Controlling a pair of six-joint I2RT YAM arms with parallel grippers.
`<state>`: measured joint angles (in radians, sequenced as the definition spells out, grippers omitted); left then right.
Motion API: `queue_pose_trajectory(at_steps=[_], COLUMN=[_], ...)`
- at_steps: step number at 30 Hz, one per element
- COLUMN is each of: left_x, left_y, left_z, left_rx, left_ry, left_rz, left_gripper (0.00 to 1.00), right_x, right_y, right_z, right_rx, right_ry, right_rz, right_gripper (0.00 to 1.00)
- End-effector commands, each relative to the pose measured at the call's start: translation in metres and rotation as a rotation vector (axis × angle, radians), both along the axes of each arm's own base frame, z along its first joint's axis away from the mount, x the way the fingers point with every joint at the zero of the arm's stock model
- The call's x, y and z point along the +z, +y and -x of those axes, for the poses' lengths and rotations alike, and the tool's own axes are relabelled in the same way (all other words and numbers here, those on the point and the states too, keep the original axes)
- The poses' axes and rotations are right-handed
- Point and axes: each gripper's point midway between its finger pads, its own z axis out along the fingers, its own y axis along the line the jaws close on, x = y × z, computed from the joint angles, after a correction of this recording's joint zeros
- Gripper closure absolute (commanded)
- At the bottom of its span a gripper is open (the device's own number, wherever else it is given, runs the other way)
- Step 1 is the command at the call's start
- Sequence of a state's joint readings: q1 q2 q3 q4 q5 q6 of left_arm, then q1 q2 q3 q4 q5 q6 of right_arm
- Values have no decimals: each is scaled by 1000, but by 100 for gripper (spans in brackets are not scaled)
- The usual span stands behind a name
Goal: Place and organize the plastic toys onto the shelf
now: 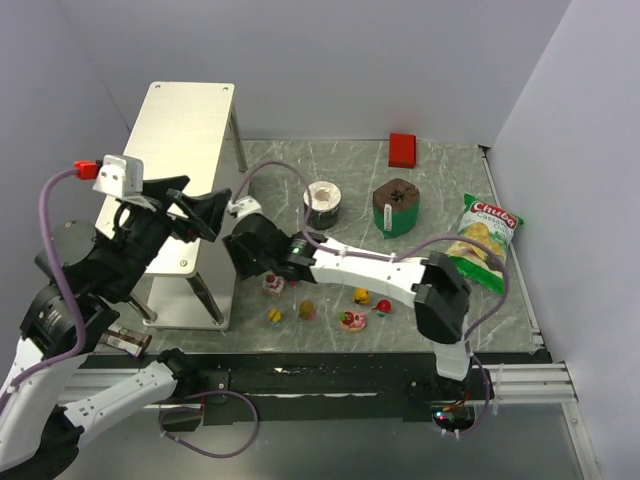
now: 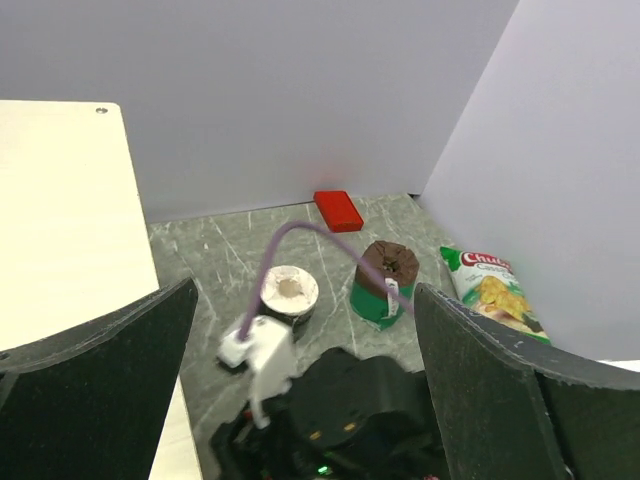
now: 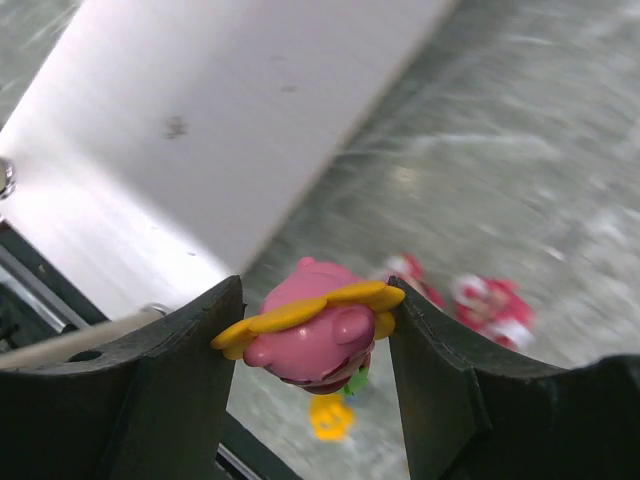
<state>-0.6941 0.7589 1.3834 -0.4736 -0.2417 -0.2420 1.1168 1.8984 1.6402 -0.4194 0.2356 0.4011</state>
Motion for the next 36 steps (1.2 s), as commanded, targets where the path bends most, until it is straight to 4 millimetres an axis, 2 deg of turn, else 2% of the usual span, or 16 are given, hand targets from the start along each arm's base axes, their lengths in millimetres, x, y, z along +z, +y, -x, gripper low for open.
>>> queue_pose_trajectory(at_steps=[1,8,12,27,36], left_x=[13,20,20,10,3], left_y=[14,26,26,32,35], left_z=[15,21,20,20,20], left_rx=[9,40,43,74,84], left_ry=[0,-5,7,39,48], left_rz=[53,54,48,43,39], left_gripper=[4,4,4,3,2], right_x=[10,-5,-8,-33,-59], right_y=[38,80,92,119,128], right_z=[5,13,16,33,41], right_rx=[100,221,270,490,563], right_ry=[-37,-44,-55,-103,-56], right_rz=[-47,-106,-129,-182,-139], right_gripper=[70,70,69,65,61])
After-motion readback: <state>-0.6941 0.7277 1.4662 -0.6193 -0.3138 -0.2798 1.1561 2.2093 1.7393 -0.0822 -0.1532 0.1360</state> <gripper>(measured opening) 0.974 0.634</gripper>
